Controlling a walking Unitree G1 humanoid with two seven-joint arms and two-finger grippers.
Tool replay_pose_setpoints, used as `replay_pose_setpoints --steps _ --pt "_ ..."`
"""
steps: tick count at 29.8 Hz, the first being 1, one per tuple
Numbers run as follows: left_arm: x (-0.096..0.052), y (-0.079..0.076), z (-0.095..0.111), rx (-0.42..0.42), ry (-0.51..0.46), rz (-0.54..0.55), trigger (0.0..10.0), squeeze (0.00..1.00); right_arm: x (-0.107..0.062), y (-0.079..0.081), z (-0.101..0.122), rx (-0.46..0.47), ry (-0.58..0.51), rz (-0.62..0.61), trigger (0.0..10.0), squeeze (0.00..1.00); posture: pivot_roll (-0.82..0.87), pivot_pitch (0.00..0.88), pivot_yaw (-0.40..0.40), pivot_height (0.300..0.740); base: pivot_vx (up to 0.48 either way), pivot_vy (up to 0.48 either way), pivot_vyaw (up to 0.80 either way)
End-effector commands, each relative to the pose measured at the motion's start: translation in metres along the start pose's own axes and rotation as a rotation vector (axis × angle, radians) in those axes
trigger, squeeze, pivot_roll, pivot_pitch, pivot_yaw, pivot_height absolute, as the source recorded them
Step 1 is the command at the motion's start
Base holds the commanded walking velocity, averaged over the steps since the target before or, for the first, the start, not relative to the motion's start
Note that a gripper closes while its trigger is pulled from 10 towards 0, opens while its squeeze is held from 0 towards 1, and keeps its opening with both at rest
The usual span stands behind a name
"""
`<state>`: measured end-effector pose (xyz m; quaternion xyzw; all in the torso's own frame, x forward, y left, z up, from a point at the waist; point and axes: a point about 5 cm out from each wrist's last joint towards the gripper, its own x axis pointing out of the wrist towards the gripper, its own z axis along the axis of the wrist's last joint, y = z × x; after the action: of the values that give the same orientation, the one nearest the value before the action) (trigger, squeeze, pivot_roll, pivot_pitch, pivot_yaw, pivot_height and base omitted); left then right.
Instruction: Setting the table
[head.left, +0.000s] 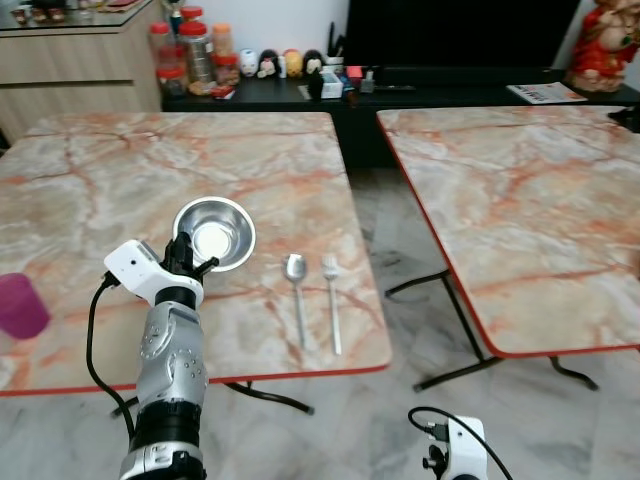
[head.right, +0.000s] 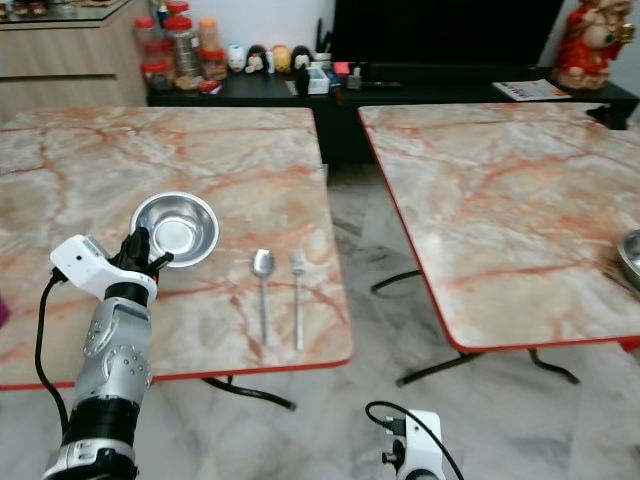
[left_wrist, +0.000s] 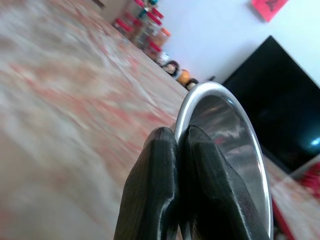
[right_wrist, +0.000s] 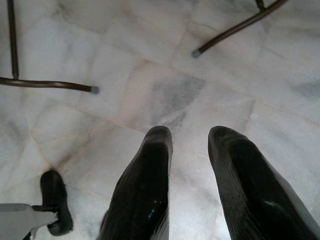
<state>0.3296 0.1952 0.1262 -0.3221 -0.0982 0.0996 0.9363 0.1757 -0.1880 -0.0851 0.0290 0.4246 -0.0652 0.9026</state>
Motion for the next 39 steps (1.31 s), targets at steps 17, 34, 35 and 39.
replay_pose_setpoints --steps 17,34,35,39 --pt "0.003 -0.013 0.003 -0.023 -0.014 -0.048 10.0 0.00 -0.002 -0.006 -0.004 0.032 0.004 -0.021 10.0 0.00 0.00 0.000 -0.018 0.740 0.000 -0.435 -0.12" --pt "-0.003 -0.001 0.016 0.010 -0.061 -0.017 10.0 0.00 -0.001 -0.005 -0.001 0.013 -0.009 -0.014 10.0 0.00 0.02 0.000 -0.032 0.740 0.000 -0.439 -0.03" --pt "-0.008 0.007 0.016 0.037 -0.055 -0.002 10.0 0.00 -0.001 -0.005 -0.002 0.014 -0.009 -0.014 10.0 0.00 0.02 0.000 -0.032 0.740 0.000 -0.420 0.00" --pt "-0.029 0.040 0.005 0.113 0.013 0.087 10.0 0.00 -0.001 -0.005 -0.003 0.015 -0.006 -0.014 10.0 0.00 0.03 0.000 -0.031 0.740 0.000 -0.092 0.00"
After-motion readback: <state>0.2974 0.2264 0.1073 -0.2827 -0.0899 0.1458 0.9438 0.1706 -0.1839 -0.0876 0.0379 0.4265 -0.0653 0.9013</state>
